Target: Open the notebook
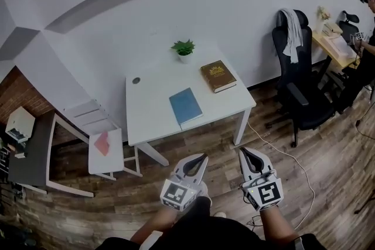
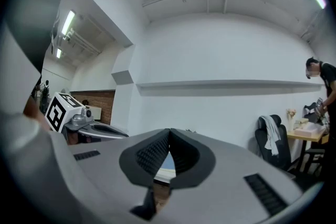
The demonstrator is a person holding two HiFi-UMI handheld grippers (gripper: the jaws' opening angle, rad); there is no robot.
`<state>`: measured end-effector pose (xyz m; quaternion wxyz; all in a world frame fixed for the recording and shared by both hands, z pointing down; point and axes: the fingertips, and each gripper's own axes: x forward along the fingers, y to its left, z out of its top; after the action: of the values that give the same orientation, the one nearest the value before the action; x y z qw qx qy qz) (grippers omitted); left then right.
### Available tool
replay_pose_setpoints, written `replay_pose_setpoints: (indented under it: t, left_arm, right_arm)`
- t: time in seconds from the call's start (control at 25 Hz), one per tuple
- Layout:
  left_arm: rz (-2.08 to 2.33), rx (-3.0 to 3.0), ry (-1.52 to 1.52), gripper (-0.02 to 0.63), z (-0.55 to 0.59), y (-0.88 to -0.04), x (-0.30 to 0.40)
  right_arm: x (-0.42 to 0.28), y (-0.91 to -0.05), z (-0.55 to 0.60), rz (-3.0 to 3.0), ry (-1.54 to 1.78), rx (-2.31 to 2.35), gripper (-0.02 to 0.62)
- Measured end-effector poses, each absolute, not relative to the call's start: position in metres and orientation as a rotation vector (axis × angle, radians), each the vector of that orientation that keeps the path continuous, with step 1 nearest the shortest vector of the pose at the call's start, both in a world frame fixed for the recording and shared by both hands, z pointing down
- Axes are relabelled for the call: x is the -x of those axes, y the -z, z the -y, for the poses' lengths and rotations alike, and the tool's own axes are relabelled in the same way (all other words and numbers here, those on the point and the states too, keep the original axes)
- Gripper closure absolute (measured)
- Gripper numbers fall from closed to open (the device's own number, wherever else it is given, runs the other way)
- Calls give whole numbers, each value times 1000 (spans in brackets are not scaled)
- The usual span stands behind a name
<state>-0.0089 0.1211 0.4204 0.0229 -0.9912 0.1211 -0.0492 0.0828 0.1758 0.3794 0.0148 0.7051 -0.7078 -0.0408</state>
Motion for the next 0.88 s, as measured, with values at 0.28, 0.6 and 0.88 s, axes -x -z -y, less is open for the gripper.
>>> replay_pose_setpoints:
  t: [0.28, 0.6, 0.88]
  left_arm:
    - [-466, 3065, 156, 600, -40, -420, -10]
    - [-545, 3033, 167, 601, 52, -415, -11]
    - [-620, 3030, 181, 601, 127, -418, -2]
  right_arm:
    - [-99, -372, -91, 2243, 140, -2124, 594]
    - [-105, -365, 7, 2286, 148, -2078, 594]
    - [-100, -360, 85, 2314, 154, -2057, 594]
